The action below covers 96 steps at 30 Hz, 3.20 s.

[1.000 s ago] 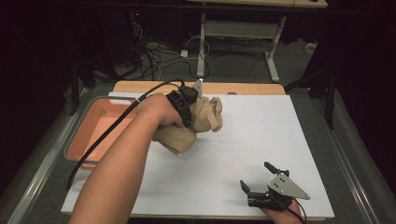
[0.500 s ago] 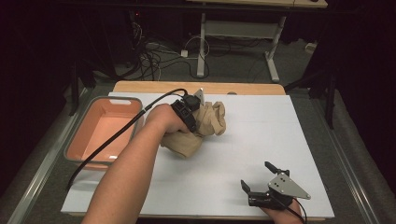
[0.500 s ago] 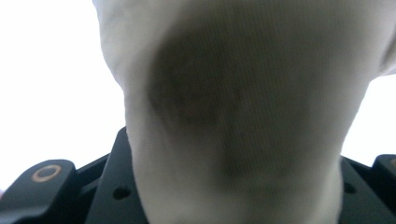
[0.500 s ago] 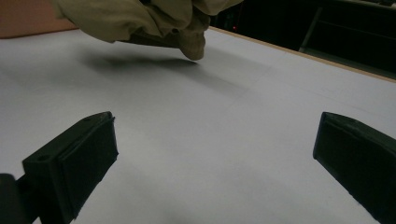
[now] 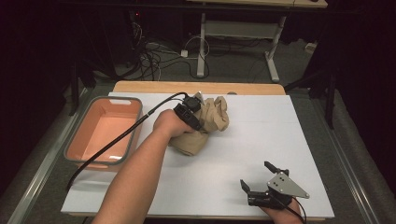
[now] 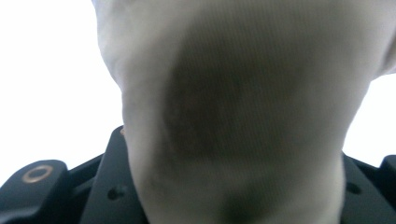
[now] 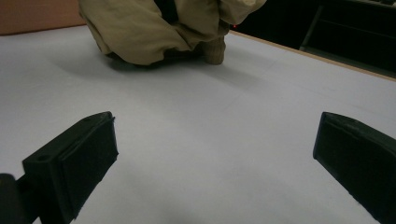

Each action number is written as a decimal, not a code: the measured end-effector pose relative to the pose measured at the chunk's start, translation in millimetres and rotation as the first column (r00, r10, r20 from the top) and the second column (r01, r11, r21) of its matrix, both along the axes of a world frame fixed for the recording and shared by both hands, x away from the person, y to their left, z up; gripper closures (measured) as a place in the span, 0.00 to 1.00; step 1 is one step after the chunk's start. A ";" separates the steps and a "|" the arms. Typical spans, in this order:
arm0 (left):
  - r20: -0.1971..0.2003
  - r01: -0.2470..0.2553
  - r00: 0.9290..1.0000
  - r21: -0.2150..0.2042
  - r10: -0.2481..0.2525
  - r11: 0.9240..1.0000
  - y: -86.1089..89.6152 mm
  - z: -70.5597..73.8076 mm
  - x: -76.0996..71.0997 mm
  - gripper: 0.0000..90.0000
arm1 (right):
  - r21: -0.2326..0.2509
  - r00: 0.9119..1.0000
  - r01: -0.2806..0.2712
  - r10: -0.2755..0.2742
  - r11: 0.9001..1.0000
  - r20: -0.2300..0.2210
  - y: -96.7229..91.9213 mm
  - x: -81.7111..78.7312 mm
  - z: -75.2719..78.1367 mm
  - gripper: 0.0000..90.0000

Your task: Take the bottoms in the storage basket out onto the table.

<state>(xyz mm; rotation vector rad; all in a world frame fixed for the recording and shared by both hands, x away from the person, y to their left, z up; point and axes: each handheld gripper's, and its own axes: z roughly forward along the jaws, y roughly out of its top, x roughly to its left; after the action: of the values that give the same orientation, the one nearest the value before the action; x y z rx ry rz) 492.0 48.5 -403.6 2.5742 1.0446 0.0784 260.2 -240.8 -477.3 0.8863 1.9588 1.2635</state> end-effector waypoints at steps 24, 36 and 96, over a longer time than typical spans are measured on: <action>0.128 -0.034 0.990 -0.212 0.062 0.977 32.1 -58.3 -2.5 0.23 | -0.013 1.000 -0.002 0.002 1.000 -0.006 4.7 1.6 -2.8 0.01; 0.160 -0.040 0.985 -0.182 0.070 0.983 31.5 -56.1 -5.9 0.00 | -0.007 1.000 -0.004 0.003 1.000 -0.007 4.7 1.6 -2.4 0.01; 0.417 0.066 0.893 -0.496 0.170 0.866 98.0 -75.9 -151.4 0.00 | 0.006 1.000 0.000 0.000 1.000 0.009 7.3 -3.1 2.6 0.00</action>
<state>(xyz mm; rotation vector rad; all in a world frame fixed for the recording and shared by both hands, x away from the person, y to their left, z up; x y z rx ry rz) 340.6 146.5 -479.5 1.9247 0.8213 0.3532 257.0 -233.5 -474.7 0.8821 1.9488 1.2718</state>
